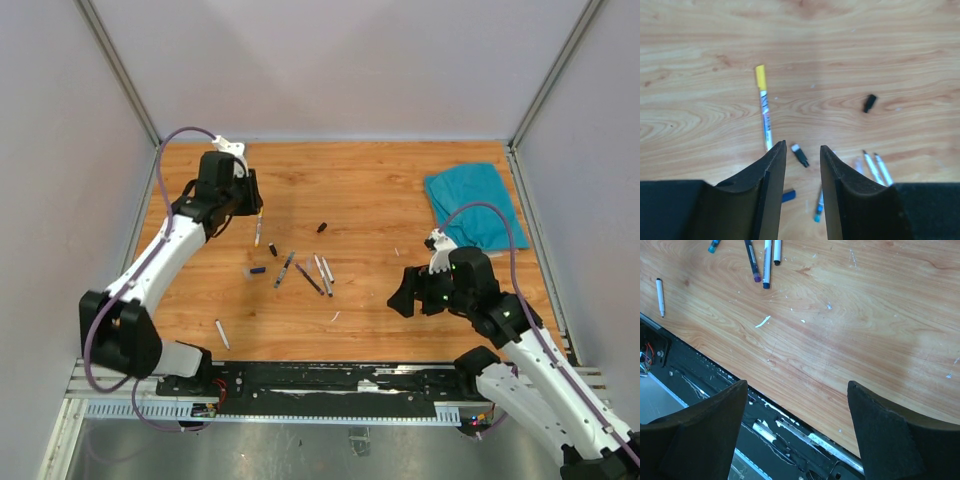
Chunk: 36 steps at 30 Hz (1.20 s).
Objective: Insert the pens into the pen caps
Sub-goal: Place the pen at the center of the board, then pick up the pen from the center of the board.
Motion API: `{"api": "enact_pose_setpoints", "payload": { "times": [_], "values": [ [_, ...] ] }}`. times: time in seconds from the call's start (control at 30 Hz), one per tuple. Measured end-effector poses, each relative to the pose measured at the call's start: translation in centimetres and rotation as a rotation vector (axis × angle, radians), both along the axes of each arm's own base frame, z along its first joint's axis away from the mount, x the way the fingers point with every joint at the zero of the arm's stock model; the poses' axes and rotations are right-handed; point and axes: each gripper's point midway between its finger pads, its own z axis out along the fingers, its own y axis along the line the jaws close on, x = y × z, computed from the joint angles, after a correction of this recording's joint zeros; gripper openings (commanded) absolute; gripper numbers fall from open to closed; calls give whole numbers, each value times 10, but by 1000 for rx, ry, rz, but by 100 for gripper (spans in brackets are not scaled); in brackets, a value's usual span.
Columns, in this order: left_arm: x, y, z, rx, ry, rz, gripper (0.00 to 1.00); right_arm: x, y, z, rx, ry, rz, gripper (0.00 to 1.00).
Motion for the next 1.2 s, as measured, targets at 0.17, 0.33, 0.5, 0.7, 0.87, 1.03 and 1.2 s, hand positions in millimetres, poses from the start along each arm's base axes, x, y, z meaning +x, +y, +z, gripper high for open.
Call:
{"api": "enact_pose_setpoints", "payload": {
  "times": [0.17,0.33,0.5,0.7,0.87,1.03,1.2],
  "values": [
    [-33,-4,54,-94,-133,-37,39,7,5,-7,-21,39,15,75],
    [-71,3,65,-118,-175,-55,39,16,14,-21,-45,91,29,74],
    [-106,11,55,-121,-175,-63,39,23,41,-24,-92,111,103,74],
    [-124,14,50,-127,-189,-74,40,40,73,-25,-154,96,156,74],
    [-125,14,44,-130,-194,-76,40,55,90,-39,-241,106,167,74],
    [-124,12,37,-129,-176,-81,40,67,106,-48,-305,93,185,71],
    [-124,12,37,-131,-174,-83,40,75,113,-64,-363,108,197,64]
  ]
}}
